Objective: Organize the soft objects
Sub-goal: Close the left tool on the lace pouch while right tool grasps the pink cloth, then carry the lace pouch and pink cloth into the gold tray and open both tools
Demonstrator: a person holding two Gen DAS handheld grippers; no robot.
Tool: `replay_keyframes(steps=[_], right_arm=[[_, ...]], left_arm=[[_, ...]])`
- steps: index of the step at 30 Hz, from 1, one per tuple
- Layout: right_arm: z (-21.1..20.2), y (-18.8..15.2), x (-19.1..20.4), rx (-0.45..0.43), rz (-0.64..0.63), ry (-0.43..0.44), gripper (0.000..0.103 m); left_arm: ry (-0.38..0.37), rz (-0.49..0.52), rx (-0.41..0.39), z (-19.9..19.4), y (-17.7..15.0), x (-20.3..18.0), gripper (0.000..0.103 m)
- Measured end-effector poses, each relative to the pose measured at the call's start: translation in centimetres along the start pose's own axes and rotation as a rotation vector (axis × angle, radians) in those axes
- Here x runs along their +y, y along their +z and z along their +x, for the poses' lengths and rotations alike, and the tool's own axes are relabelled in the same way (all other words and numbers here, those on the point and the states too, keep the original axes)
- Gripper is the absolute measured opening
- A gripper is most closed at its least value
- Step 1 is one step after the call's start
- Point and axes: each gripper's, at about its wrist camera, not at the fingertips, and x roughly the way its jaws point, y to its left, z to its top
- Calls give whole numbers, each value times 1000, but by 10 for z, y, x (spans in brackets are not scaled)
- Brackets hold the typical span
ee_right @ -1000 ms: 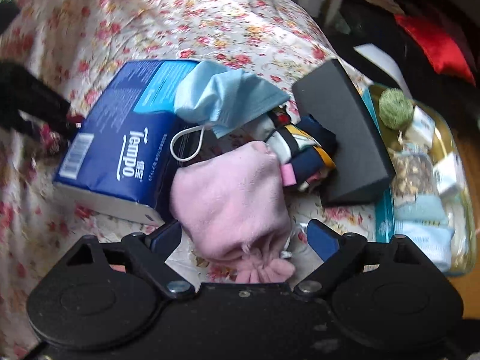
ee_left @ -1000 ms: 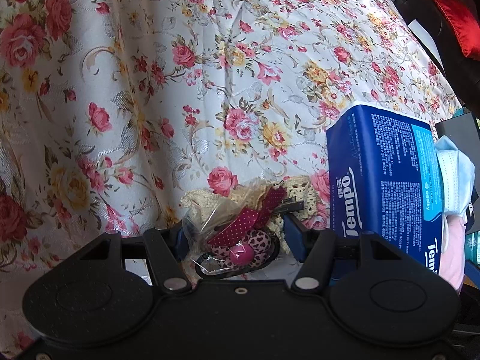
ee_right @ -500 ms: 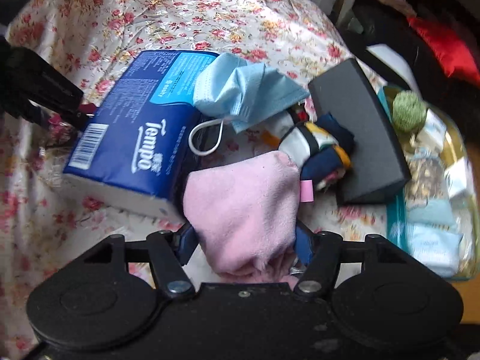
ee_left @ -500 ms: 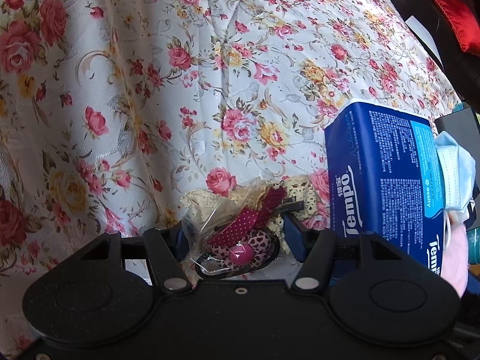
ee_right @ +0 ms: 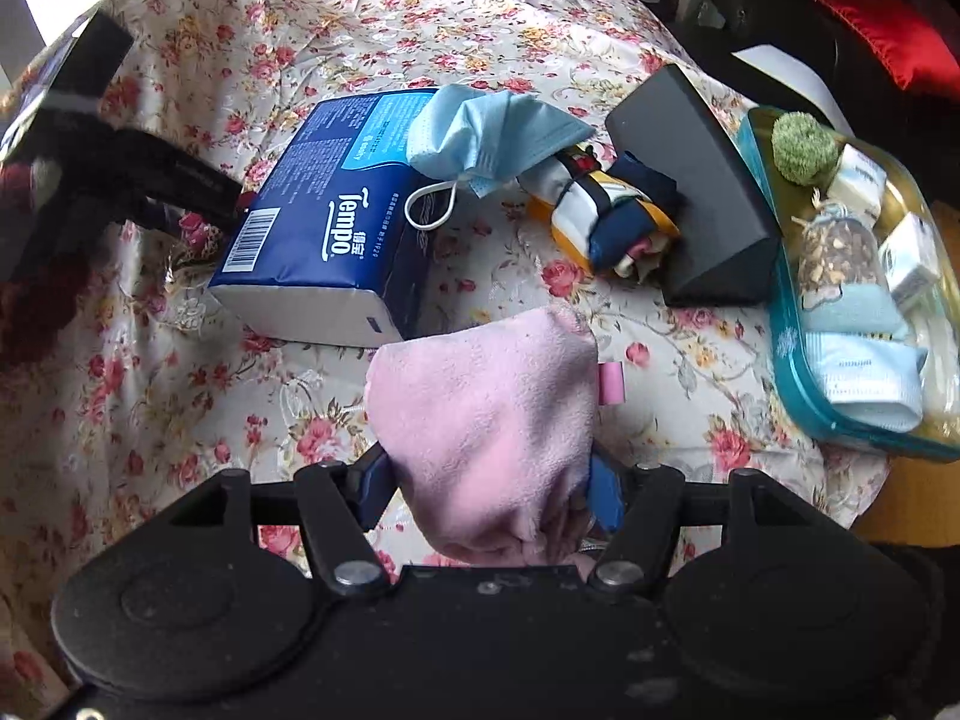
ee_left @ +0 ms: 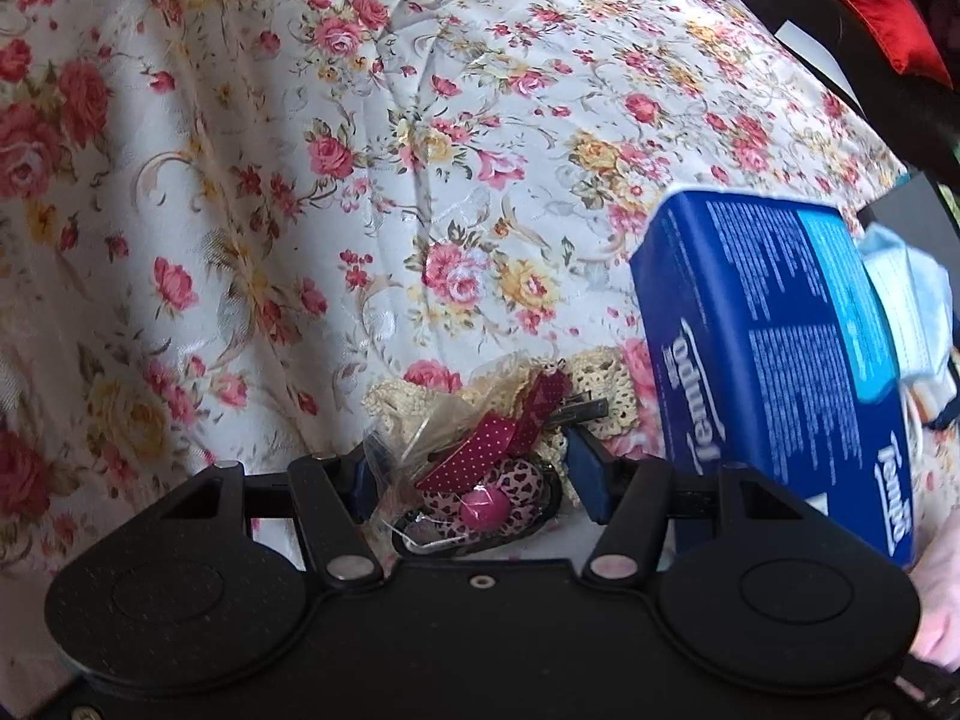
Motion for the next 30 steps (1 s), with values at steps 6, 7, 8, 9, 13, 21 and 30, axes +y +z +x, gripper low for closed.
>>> replay_keyframes(steps=[6,7,8,9,13,21,30], right_arm=[[-8,-4,-19,-5,45,37,63],[-9,-5,-20,-8,45,38,63],[-10,-6,-23,-13,46,37,63],[-11,-7,-26,-17,50,36,63],[-14,-8,-42,-27,92,56,63],[-21,-14,-71,-53,153,35,63],[-31,-20,-113,-90,264,-13,63]], left_arm=[[18,-44,104,-12,-16,4,54],[32,-30,116,-15,-21,2,54],[53,-11,126,-17,-27,-2,54],[70,11,134,-20,-32,-6,54],[98,76,170,-33,-50,-25,54],[43,149,278,-62,-85,-77,53],[-100,185,252,-88,-95,-158,53]])
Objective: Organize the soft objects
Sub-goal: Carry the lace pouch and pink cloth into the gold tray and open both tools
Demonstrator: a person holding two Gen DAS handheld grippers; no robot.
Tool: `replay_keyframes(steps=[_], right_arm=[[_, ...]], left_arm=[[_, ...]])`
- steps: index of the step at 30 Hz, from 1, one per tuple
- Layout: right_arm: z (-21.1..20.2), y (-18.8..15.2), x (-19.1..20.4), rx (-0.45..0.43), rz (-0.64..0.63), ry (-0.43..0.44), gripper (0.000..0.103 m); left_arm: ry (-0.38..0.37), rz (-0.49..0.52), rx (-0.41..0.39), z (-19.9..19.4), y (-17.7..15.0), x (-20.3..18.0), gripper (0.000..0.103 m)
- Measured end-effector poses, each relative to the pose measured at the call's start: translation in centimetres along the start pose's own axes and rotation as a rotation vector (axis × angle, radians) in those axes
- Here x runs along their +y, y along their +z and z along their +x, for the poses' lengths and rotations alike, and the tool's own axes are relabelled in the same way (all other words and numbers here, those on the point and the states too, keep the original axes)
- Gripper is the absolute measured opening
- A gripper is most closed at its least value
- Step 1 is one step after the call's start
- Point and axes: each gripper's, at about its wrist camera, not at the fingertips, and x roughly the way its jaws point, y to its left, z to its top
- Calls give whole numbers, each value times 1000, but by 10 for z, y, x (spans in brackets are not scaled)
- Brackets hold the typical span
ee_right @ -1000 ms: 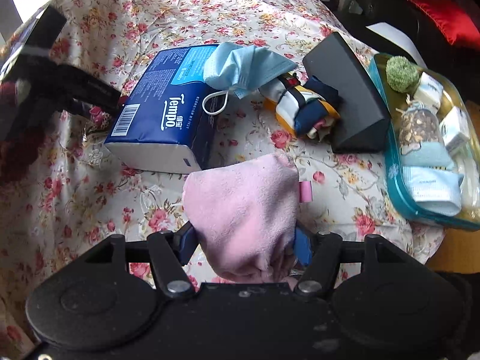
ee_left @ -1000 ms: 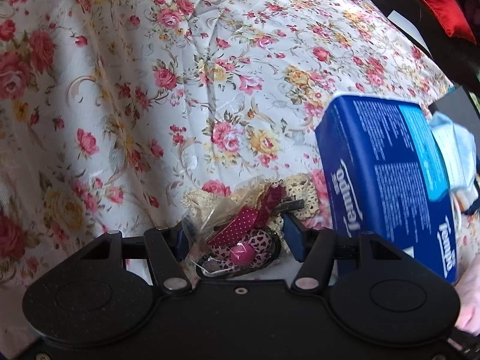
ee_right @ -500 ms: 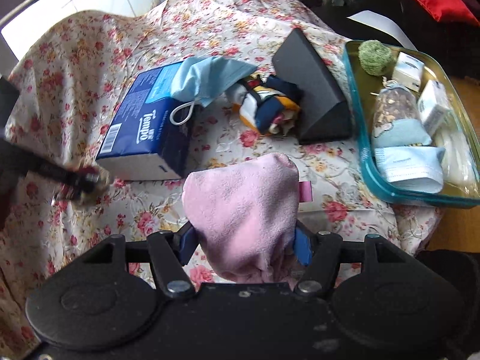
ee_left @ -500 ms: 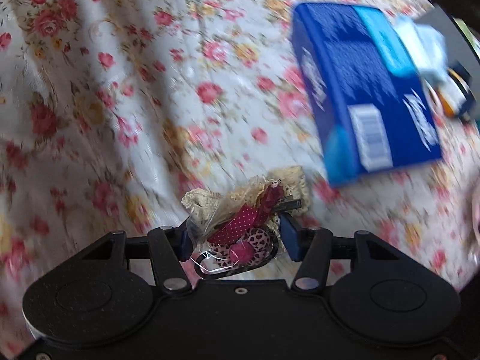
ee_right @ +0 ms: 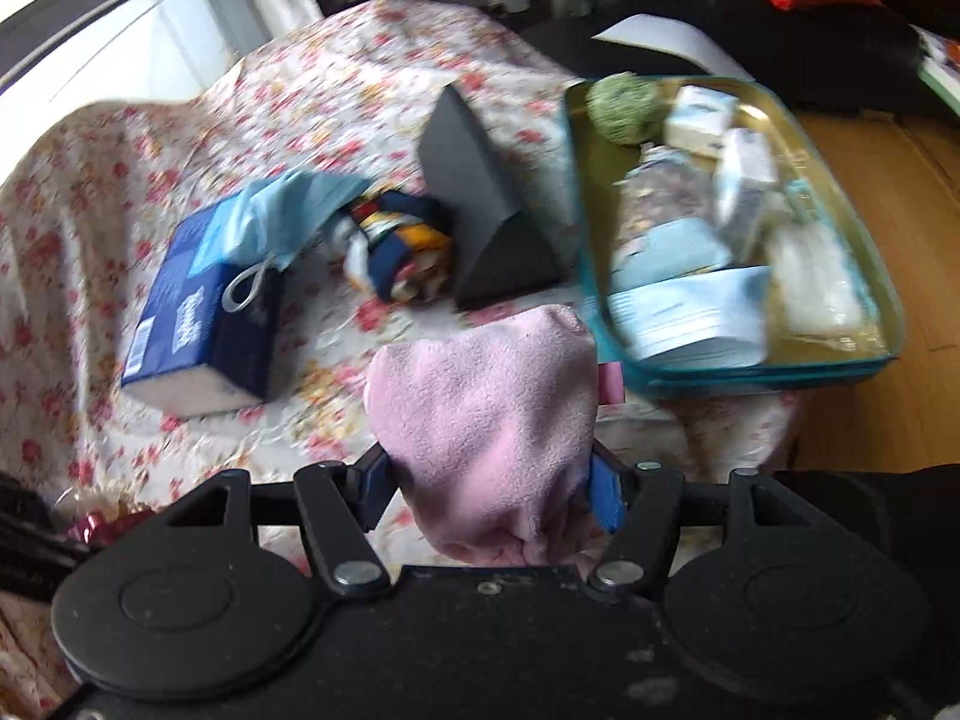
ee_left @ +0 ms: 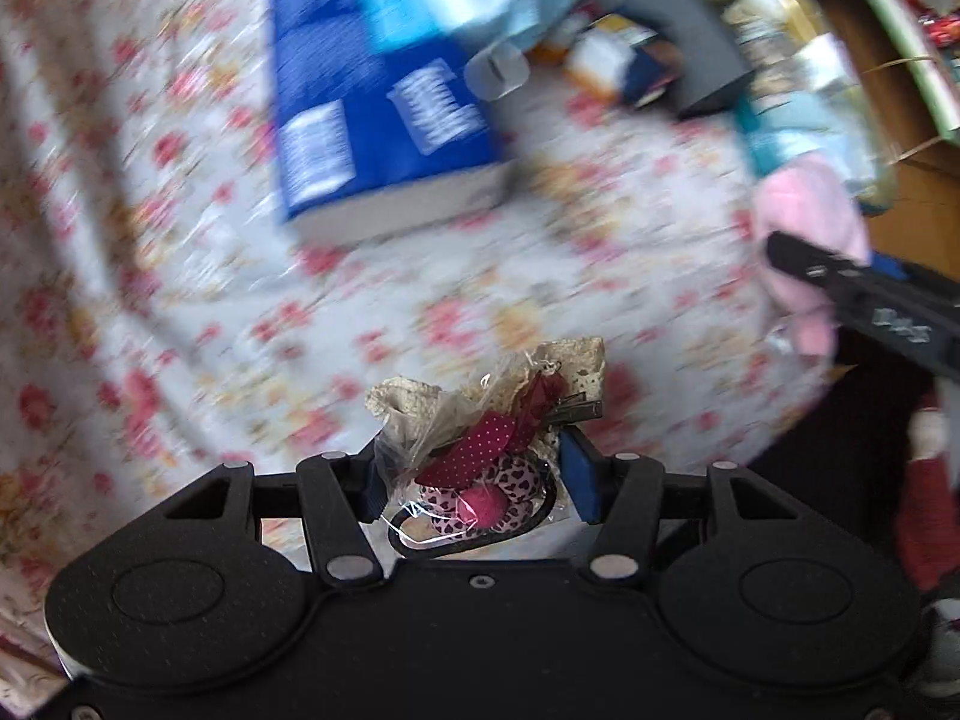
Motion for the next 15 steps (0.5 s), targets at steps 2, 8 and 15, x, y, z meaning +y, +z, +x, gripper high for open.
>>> replay_keyframes(steps=[2,8,15], right_arm=[[-5,4,-12,-28,28,-22,63],[-19,23,-54,-118,110,-87,63],[-29,54,-105,-230,215,-168,63]], left_arm=[[-15,31,-51,-8,7,-16,53],[-67,94,-199,-26,44,-63,53],[-131,125,-346,-38,90,-111,53]])
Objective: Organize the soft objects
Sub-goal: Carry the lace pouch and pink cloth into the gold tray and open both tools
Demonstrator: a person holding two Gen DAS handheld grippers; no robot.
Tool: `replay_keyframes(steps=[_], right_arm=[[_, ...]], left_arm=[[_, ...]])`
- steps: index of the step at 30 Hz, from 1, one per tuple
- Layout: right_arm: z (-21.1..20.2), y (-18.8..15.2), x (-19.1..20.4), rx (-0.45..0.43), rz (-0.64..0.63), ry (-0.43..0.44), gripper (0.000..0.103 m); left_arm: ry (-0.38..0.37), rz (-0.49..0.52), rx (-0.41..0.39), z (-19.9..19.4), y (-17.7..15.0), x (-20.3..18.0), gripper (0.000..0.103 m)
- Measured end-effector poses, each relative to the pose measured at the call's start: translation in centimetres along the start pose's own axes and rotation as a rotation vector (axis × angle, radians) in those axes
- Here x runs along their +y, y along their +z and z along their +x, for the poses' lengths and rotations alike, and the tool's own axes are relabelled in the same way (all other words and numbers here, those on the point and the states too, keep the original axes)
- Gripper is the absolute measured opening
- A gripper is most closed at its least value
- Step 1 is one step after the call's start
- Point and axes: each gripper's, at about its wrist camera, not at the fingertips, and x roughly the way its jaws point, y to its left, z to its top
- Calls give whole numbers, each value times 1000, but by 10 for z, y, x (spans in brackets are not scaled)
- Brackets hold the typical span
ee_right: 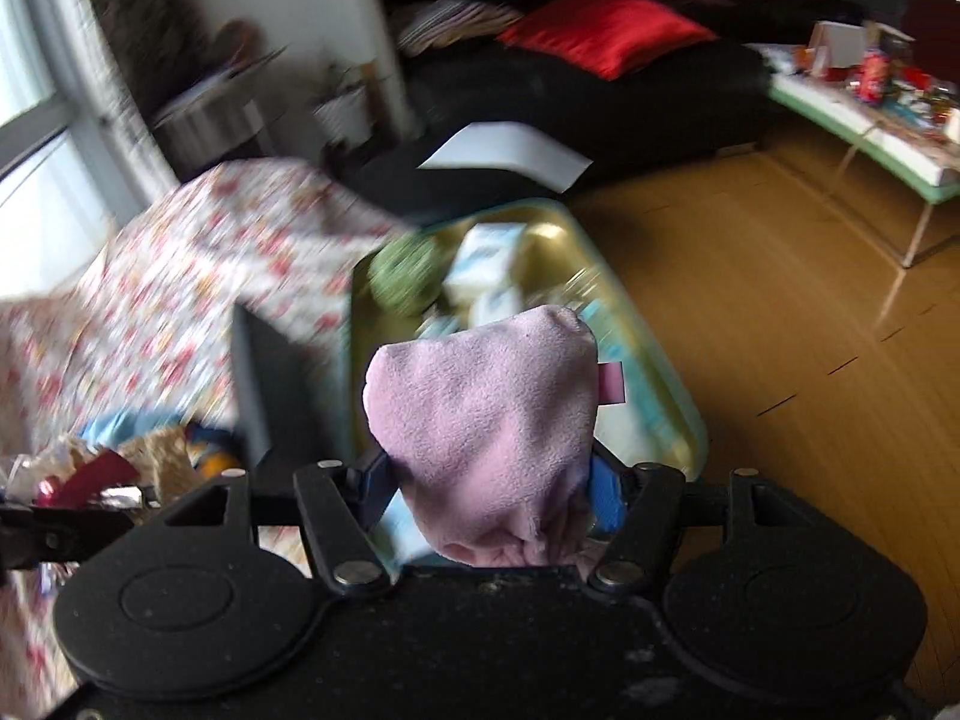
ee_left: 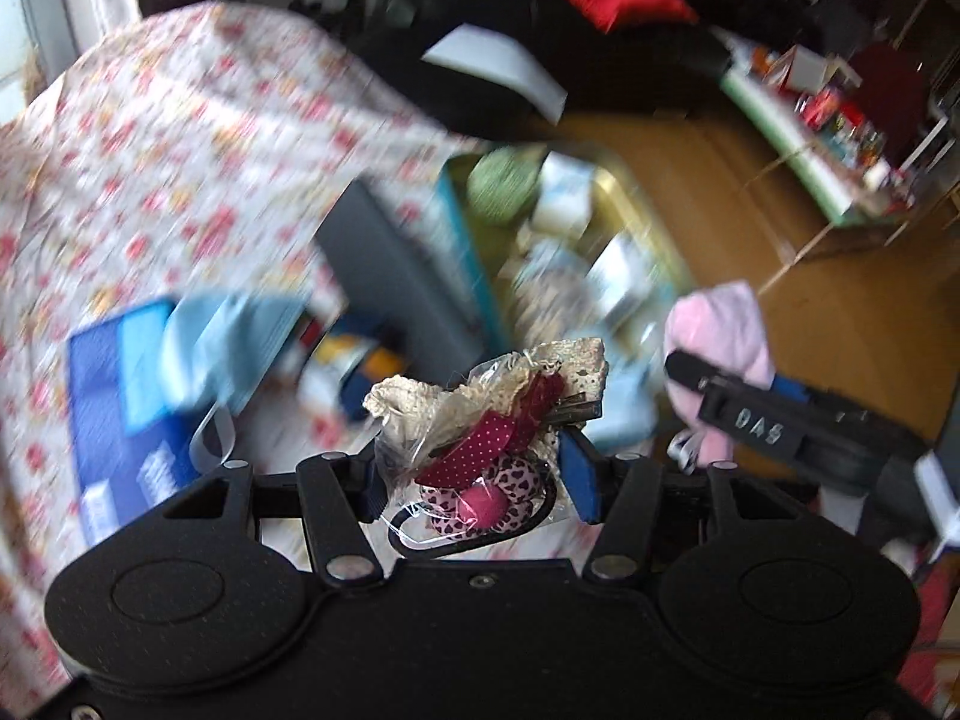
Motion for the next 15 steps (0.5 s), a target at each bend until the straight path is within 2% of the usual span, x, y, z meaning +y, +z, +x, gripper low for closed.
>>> replay_keyframes(steps=[6,9,12,15], right_arm=[[18,34,-26,-76,71,-83,63],[34,36,-32,-84,112,-106,63],[45,35,-37,-50,154,-37,63],[46,32,-23,-71,89,-62,63]], left_arm=[[-40,-60,-45,28,41,-18,53],[-44,-84,-48,46,56,-25,53],[-2,-85,-59,62,68,-31,53],[15,-100,-50,74,80,-31,53]])
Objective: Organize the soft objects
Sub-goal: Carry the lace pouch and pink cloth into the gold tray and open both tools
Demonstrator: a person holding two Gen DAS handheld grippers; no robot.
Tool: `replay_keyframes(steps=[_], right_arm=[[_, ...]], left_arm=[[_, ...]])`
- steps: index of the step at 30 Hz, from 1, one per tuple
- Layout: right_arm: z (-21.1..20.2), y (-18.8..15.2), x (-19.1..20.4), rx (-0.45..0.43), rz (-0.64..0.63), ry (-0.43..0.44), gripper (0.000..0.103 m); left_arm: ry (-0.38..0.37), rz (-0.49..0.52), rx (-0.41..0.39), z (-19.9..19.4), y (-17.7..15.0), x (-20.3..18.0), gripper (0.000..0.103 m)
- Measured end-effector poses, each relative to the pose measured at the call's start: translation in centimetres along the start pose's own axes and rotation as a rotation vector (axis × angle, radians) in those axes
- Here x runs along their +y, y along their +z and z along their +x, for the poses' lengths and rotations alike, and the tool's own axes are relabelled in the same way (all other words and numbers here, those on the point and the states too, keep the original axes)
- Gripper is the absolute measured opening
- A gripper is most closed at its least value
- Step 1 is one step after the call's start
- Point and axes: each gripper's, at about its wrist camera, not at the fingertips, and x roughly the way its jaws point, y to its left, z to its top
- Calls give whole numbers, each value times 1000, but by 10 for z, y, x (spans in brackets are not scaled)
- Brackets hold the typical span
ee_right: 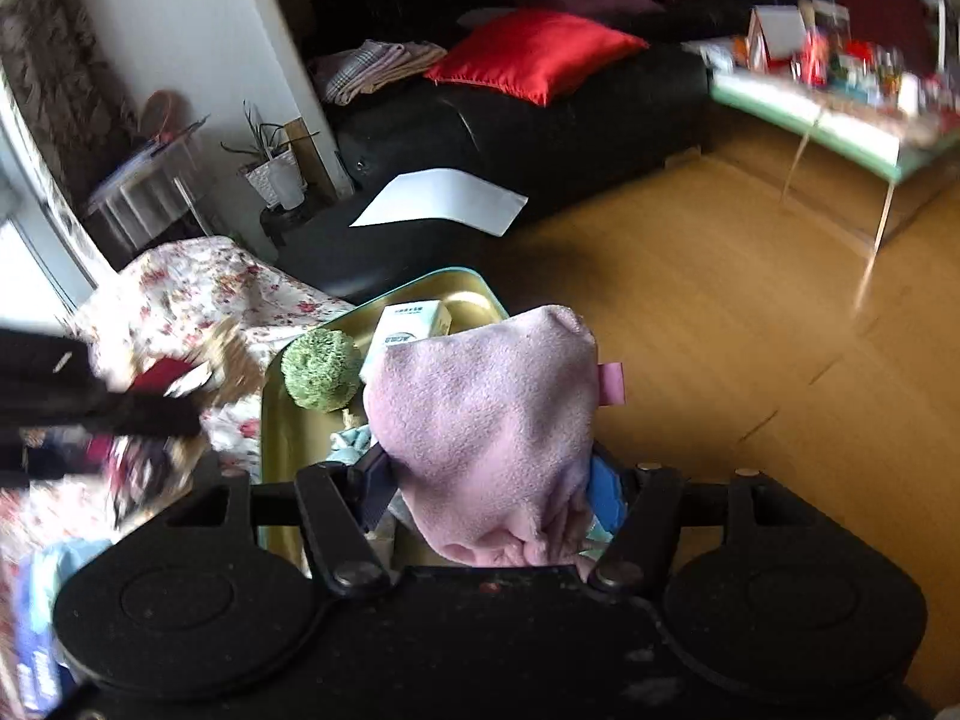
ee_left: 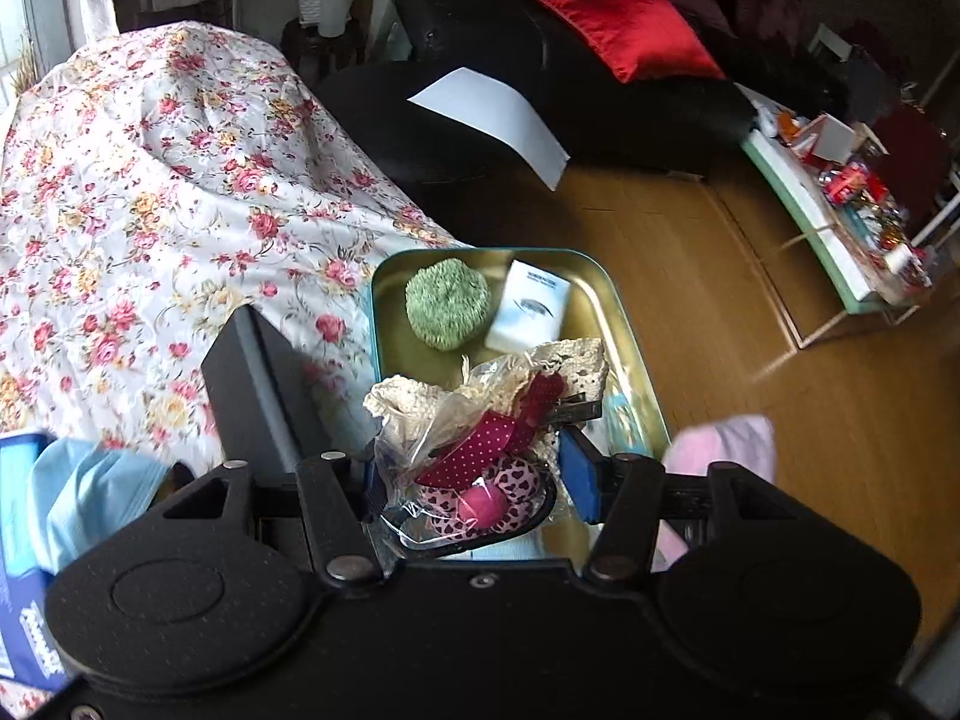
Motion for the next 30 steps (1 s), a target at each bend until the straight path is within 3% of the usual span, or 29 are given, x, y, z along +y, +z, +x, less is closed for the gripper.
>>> replay_keyframes(steps=[12,15,30], right_arm=[[7,-4,10,50,-85,-38,65],[3,-4,8,44,-84,-44,78],[7,-2,6,41,-69,-32,78]], left_arm=[[39,1,38,41,25,-2,54],[46,-1,52,49,27,-3,58],[54,-10,59,43,22,4,63]])
